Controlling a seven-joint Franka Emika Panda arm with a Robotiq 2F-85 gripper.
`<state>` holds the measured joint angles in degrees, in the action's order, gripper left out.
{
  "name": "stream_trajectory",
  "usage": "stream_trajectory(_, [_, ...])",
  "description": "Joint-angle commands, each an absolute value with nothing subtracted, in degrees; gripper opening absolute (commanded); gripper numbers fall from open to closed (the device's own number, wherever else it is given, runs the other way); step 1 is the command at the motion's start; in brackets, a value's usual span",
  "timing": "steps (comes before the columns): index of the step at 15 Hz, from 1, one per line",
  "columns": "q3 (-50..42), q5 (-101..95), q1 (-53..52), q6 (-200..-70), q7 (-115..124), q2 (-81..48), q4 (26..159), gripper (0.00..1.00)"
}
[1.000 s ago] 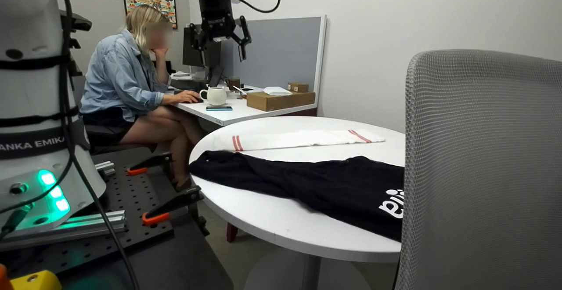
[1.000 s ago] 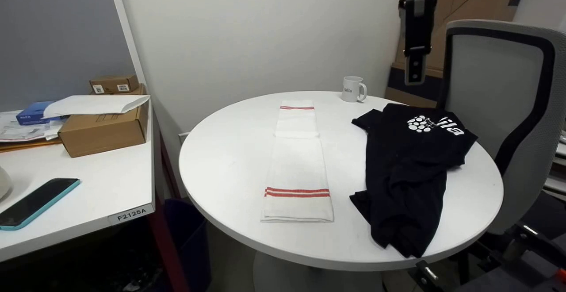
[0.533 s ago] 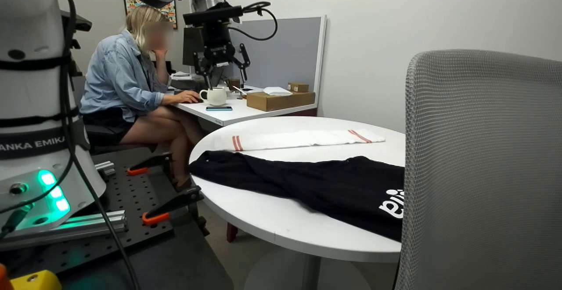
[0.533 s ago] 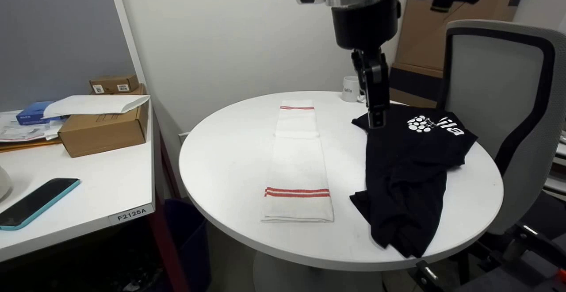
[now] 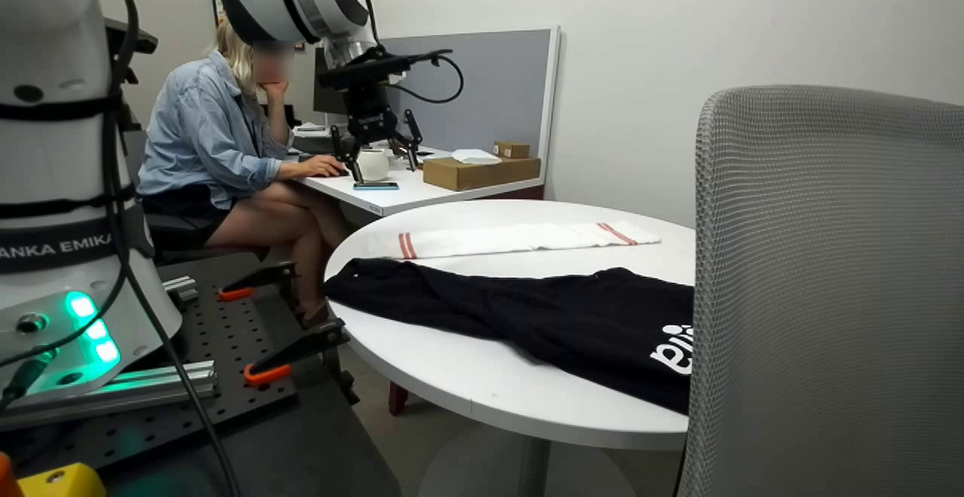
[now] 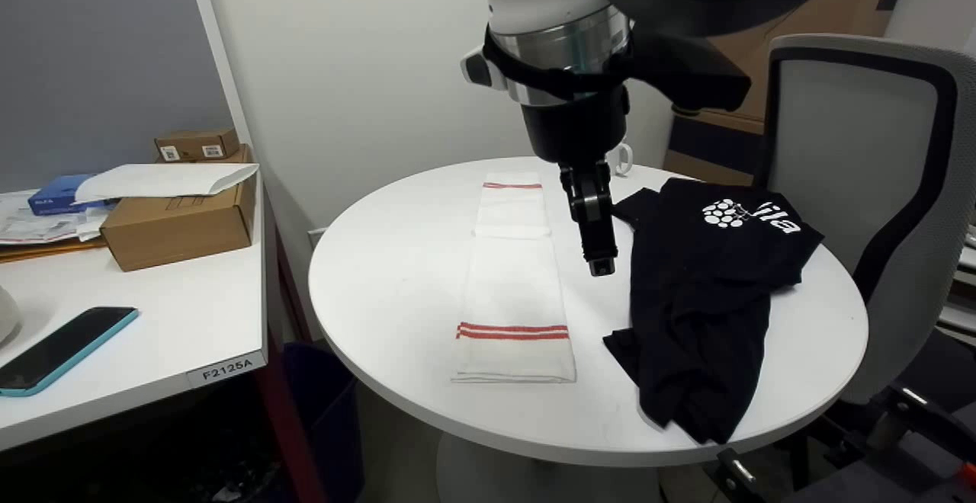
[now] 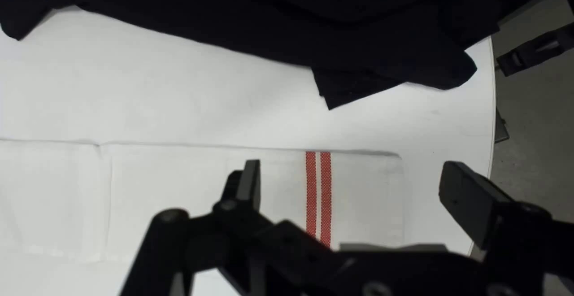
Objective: Fold the towel
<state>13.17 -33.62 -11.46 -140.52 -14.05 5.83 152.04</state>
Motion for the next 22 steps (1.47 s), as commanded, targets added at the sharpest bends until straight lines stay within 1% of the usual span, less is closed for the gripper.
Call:
stream_trajectory(1, [13.2, -37.5, -11.2, -142.6, -9.8, -1.8, 147.6, 1.0])
stream_trajectory(10, [12.4, -39.4, -13.6, -142.5, -7.7, -15.3, 139.6, 1.0])
stream_trajectory(15, [12.2, -39.4, -15.6, -142.6, -6.3, -19.7, 139.2, 1.0])
stream_trajectory(22, [10.6, -47.8, -19.7, -142.6, 1.5, -24.0, 137.0, 1.0])
